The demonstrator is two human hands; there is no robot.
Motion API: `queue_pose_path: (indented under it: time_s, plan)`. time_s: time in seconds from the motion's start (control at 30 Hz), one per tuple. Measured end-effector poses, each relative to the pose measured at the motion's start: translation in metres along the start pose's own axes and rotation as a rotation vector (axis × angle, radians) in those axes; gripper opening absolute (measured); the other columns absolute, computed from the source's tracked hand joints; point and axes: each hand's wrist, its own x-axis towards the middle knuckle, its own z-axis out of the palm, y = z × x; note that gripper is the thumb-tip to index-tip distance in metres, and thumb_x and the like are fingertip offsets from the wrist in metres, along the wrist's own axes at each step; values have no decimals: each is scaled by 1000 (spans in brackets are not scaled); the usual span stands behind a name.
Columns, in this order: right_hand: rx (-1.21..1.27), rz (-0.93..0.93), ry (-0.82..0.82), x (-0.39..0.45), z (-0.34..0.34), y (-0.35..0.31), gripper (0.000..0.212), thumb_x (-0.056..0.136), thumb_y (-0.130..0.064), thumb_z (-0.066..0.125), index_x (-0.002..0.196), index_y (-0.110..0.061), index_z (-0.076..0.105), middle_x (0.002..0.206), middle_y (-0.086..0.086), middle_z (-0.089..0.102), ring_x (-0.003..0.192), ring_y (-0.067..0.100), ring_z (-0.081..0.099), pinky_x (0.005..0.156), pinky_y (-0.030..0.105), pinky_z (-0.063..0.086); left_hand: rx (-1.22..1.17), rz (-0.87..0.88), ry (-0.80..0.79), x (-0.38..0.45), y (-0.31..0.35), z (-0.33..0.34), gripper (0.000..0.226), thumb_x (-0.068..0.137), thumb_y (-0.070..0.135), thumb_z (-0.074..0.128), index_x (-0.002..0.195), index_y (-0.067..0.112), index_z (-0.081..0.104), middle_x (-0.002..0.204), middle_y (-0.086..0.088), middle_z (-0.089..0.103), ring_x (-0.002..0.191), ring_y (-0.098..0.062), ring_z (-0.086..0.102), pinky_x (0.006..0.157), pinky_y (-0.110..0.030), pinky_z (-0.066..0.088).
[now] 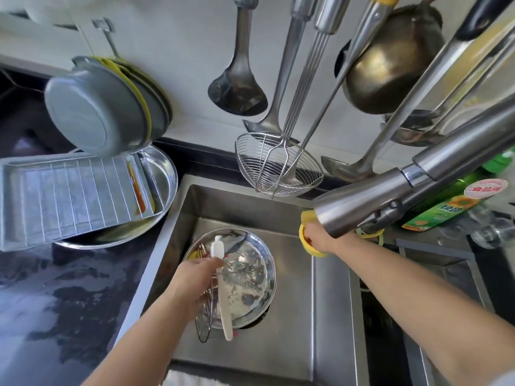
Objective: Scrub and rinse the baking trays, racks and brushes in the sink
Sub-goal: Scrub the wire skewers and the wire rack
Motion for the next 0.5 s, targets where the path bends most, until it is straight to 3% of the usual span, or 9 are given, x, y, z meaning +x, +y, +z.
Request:
queue_pose_path:
  time_s: [0.07,0.13,0.3,0.43,0.5]
  plan:
    - [-1,6,15,14,11,6,41,93,-28,50,116,-1,69,121,23,65,119,44,57,104,51,45,-18,-2,-17,-3,1,0,16,100,12,65,95,-1,73,49,3,62,64,-20,57,61,-31,47]
    - [-25,43,28,21,14,5,34,94,-25,54,113,-2,71,119,22,66,117,43,59,103,50,46,-36,-1,-6,-4,1,-1,17,100,12,65,97,-2,74,51,3,62,62,-18,57,59,-30,46]
    - [-17,81,53,22,13,0,34,96,-26,52,116,-6,70,124,18,65,119,40,58,103,47,46,-80,-10,-19,-3,-1,-2,13,97,15,70,100,3,73,82,-10,66,75,-24,58,77,-40,48]
    - [-41,117,52,37,20,7,38,92,-34,49,113,-10,70,119,15,67,114,38,61,100,46,48,-96,-8,-14,-6,0,1,11,98,11,66,99,2,71,54,1,64,61,-19,57,64,-34,46]
    - [-71,112,65,53,30,17,49,82,-42,42,109,-13,71,116,14,69,110,37,63,97,47,50,-104,-5,-14,-5,0,0,11,98,11,65,100,3,71,51,2,63,61,-19,57,64,-32,45]
